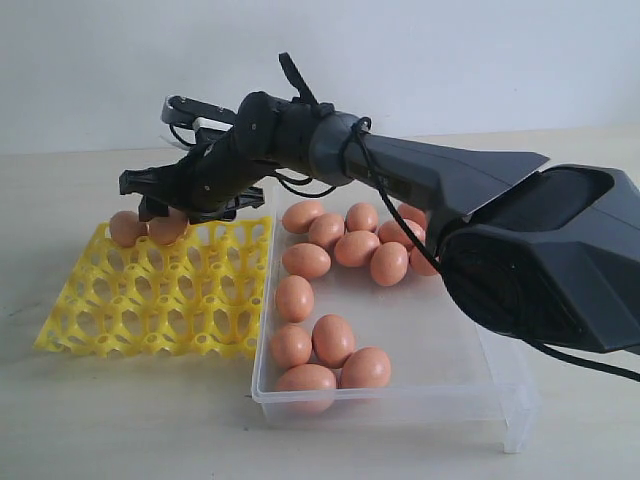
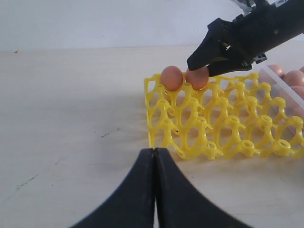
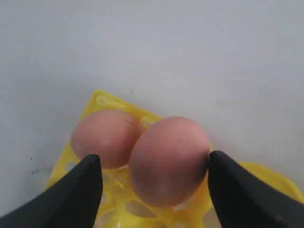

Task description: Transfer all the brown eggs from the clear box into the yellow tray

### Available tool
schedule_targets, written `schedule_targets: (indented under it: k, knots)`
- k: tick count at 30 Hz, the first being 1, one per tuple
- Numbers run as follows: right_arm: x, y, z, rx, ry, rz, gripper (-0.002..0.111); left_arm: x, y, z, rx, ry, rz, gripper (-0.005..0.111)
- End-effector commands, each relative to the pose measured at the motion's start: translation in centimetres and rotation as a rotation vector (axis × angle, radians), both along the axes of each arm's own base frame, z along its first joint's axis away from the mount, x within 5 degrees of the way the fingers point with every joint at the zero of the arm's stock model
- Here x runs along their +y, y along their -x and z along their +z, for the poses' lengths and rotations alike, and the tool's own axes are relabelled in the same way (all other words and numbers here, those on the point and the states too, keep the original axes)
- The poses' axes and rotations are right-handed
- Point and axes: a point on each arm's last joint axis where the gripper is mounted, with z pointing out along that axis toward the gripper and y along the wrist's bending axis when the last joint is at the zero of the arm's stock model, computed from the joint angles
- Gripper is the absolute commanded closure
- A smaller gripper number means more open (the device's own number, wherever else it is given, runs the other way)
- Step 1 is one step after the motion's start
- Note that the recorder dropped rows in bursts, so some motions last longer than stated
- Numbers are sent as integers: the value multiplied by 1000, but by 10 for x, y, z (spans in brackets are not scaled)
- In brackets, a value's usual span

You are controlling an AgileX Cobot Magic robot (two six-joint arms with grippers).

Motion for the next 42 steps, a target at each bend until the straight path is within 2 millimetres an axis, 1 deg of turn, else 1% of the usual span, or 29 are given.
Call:
schedule_targets:
  k: [1,5,7,8,9,10,12,13,15,17,19,20,22,23,24,25,27,29,32,34,35,36,40,41,42]
  knots:
    - [1,2,5,23,-8,14,47,0,0,2,-19,-1,2,107]
    - [1,3,15,11,-24,14,54,0,0,2,-19,-1,2,107]
    - [1,2,21,-2,-32,13,62,0,0,2,-19,-1,2,107]
    - [0,2,26,-24,-28,25,74,0,0,2,-19,-1,2,107]
    - [0,2,27,-40,-24,37,81,0,0,2,-19,-1,2,107]
    - [1,3,28,-57,-13,55,94,0,0,2,-19,-1,2,107]
    - [2,4,27,-70,1,70,108,0,0,2,-19,-1,2,107]
    - [2,4,27,-72,3,73,108,0,0,2,-19,-1,2,107]
    - [4,6,29,-81,6,85,103,0,0,2,-19,-1,2,107]
    - [2,9,41,-110,31,130,92,0,0,2,-19,-1,2,107]
    - [-6,16,62,-140,119,209,77,0,0,2,-19,-1,2,107]
    - [-12,21,75,-153,181,253,68,0,0,2,-19,-1,2,107]
    - [-24,34,103,-124,257,316,56,0,0,2,-19,-1,2,107]
    - [-31,43,120,-105,288,344,53,0,0,2,-19,-1,2,107]
    - [-38,51,132,-75,325,373,53,0,0,2,-19,-1,2,107]
    - [-43,55,144,-84,340,377,53,0,0,2,-19,-1,2,107]
    - [-52,60,160,-121,377,358,53,0,0,2,-19,-1,2,107]
    - [-64,67,164,-122,433,354,53,0,0,2,-19,-1,2,107]
    - [-86,78,167,-103,509,345,53,0,0,2,-19,-1,2,107]
    - [-102,88,165,-67,540,341,53,0,0,2,-19,-1,2,107]
    - [-111,93,160,-36,558,342,53,0,0,2,-19,-1,2,107]
    - [-121,98,152,4,577,341,53,0,0,2,-19,-1,2,107]
    - [-148,107,112,32,559,276,53,0,0,2,-19,-1,2,107]
    - [-155,110,97,45,548,255,53,0,0,2,-19,-1,2,107]
    - [-159,111,87,52,542,240,53,0,0,2,-19,-1,2,107]
